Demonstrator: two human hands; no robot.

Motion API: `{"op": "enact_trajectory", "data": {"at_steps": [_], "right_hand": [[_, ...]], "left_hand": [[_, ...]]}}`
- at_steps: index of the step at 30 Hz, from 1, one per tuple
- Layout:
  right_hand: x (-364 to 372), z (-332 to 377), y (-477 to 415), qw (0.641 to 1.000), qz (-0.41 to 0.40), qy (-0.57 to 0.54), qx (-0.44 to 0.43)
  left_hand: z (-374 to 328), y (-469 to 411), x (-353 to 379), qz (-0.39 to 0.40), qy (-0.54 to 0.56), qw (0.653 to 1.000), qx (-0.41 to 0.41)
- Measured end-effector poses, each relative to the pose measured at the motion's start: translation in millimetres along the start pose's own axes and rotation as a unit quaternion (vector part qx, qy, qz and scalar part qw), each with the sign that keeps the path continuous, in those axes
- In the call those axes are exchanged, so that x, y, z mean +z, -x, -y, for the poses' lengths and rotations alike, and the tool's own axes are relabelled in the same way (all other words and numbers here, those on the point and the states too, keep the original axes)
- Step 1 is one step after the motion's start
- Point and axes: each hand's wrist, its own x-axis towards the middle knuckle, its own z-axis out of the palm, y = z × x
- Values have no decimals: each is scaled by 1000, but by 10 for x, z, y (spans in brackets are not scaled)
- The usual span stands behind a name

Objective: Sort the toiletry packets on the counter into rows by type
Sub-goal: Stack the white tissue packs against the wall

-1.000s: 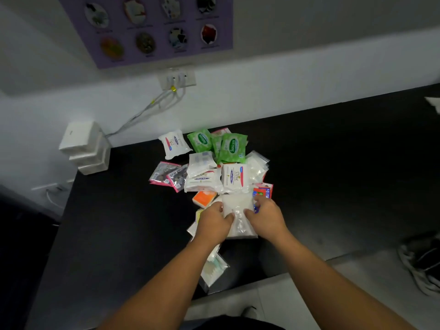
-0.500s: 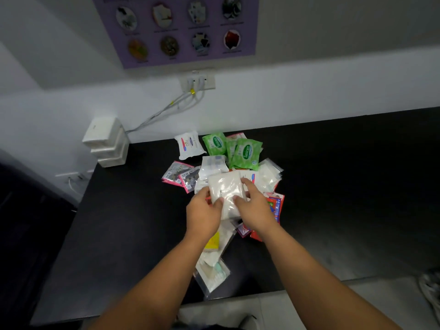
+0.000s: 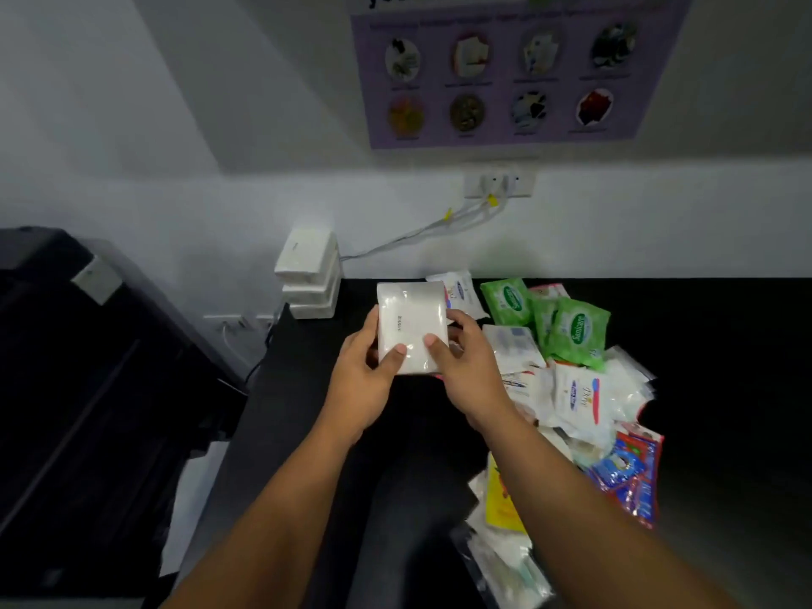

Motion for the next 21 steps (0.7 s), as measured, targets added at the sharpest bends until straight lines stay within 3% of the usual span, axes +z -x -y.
{"op": "enact_trajectory", "data": {"at_steps": [10, 14, 21], "right_hand": [[1411, 393, -977, 999, 19, 42, -14], [1785, 552, -1415, 998, 29, 57, -26], [2083, 602, -2061, 995, 15, 98, 30]], "left_hand": [[228, -1123, -1172, -141, 79, 987, 23], [242, -1645, -1502, -137, 25, 990, 9], [331, -2358, -1707, -83, -27, 996, -7]]}}
